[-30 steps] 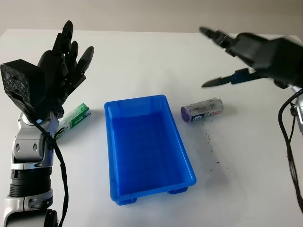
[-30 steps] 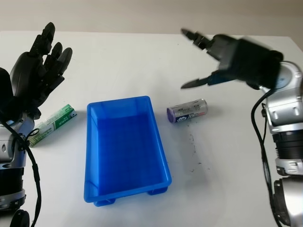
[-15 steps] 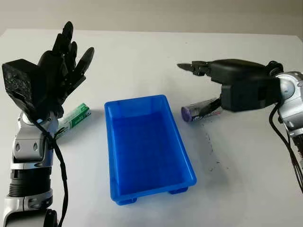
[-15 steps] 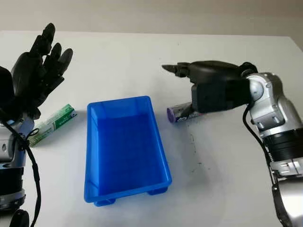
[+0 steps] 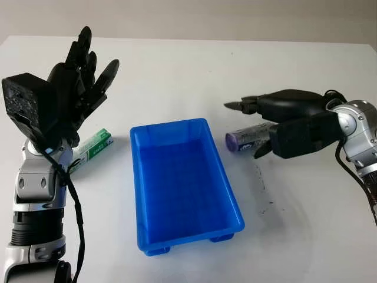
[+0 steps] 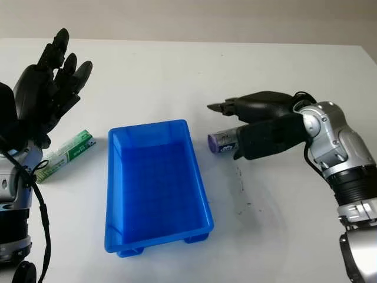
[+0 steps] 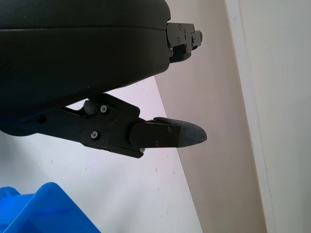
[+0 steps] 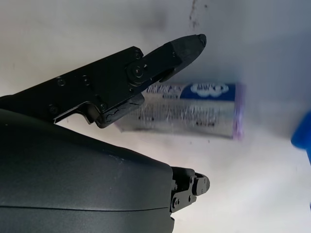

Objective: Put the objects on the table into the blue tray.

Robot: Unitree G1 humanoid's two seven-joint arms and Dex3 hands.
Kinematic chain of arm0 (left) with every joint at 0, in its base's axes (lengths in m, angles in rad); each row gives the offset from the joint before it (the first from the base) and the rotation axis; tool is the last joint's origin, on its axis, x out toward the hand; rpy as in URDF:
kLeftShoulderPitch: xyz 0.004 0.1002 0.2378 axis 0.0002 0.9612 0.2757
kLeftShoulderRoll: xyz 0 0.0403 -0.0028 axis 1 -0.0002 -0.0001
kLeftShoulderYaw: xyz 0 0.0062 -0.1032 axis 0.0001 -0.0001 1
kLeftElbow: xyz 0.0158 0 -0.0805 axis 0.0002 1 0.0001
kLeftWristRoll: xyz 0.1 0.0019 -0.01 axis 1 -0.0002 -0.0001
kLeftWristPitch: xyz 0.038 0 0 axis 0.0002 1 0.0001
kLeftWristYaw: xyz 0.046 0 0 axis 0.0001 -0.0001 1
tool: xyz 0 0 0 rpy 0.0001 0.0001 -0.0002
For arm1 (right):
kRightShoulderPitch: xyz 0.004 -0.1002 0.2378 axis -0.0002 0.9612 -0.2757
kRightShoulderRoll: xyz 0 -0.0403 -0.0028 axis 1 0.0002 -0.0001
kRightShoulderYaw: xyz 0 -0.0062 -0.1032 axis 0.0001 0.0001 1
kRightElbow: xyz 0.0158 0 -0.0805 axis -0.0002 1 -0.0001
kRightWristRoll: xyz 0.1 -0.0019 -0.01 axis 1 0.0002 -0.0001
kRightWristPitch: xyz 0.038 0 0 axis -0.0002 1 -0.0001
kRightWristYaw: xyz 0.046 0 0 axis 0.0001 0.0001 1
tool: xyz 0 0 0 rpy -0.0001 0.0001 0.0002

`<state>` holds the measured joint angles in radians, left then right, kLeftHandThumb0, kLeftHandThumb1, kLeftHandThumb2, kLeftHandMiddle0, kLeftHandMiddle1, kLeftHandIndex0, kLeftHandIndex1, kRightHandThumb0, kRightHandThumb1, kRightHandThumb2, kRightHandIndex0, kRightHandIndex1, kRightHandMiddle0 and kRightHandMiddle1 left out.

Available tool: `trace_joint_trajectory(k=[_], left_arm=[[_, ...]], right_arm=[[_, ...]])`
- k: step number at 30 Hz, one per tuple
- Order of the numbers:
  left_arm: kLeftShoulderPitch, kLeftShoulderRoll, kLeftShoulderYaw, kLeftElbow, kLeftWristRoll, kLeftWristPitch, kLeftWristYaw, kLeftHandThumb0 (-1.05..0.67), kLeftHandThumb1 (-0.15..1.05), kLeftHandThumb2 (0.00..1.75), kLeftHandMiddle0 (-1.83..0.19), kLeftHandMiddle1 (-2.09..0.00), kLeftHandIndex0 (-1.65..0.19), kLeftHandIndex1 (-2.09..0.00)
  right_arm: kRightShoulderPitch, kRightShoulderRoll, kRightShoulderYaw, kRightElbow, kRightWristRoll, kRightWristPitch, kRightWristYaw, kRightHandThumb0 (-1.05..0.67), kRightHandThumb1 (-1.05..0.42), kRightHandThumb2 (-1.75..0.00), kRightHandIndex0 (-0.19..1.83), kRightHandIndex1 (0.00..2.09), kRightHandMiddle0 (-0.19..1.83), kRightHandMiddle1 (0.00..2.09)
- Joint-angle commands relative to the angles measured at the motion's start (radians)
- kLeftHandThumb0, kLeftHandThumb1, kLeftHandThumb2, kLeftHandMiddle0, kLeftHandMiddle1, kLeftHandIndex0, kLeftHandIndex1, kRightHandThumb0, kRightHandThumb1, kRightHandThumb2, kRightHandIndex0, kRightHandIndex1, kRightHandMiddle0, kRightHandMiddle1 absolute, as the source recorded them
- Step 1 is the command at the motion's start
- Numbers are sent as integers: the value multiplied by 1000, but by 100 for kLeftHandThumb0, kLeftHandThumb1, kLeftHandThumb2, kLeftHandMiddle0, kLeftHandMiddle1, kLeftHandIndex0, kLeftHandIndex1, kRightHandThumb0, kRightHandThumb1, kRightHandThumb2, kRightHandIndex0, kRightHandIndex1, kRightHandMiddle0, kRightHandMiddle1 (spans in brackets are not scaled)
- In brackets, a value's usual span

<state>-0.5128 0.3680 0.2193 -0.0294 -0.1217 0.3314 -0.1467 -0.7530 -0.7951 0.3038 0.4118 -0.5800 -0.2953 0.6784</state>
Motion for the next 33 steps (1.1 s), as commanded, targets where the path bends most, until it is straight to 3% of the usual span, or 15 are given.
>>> trace_joint_trajectory(k=[1, 7, 8, 11, 12, 14, 17, 19, 24, 33], left_arm=[[-11, 4, 5, -15, -11, -1, -7, -50, 105, 29, 11, -5, 9, -5], [-7, 6, 6, -6, -26, -13, -25, -47, 105, 30, 14, -4, 10, -5], [-7, 3, 8, -7, -32, -11, -26, -47, 105, 30, 14, -4, 11, -5], [-11, -9, 13, -12, -49, 0, -21, -46, 105, 28, 14, -5, 11, -4], [-12, -10, 10, -14, -49, 4, -17, -46, 105, 27, 13, -5, 11, -4], [-13, -9, 5, -17, -43, 7, -8, -47, 105, 27, 13, -6, 10, -5], [-13, -2, -1, -15, -37, 6, -9, -48, 105, 26, 14, -5, 11, -5], [-14, -1, 1, -14, -44, 3, -14, -48, 105, 26, 14, -5, 12, -4], [-19, -7, 5, -6, -48, 1, -10, -47, 105, 26, 12, -6, 11, -5], [-22, 4, -3, 2, -35, -10, -17, -48, 105, 28, 14, -5, 11, -5]], right_arm=[[3, -16, 10, 25, -13, -21, -15, -60, -84, -5, 11, 10, 13, 8], [2, -21, 45, 83, -73, -90, -61, -58, -87, -6, 34, 19, 30, 13], [0, -21, 50, 92, -80, -99, -67, -57, -88, -6, 36, 36, 33, 33], [-3, -18, 66, 126, -109, -123, -100, -55, -91, -6, 8, 124, 12, 116], [-2, -17, 68, 132, -117, -129, -115, -54, -91, -5, 1, 144, 7, 133], [4, -16, 66, 142, -124, -145, -155, -50, -92, -5, -5, 179, 3, 170], [16, -21, 74, 148, -162, -180, -251, -43, -95, -6, 8, 204, 11, 200], [19, -27, 85, 149, -200, -203, -314, -42, -98, -6, 19, 208, 15, 207], [18, -34, 105, 185, -277, -266, -487, -46, -104, -10, 74, 209, 44, 209], [1, -30, 105, 198, -271, -280, -486, -45, -105, -23, 97, 209, 60, 209]])
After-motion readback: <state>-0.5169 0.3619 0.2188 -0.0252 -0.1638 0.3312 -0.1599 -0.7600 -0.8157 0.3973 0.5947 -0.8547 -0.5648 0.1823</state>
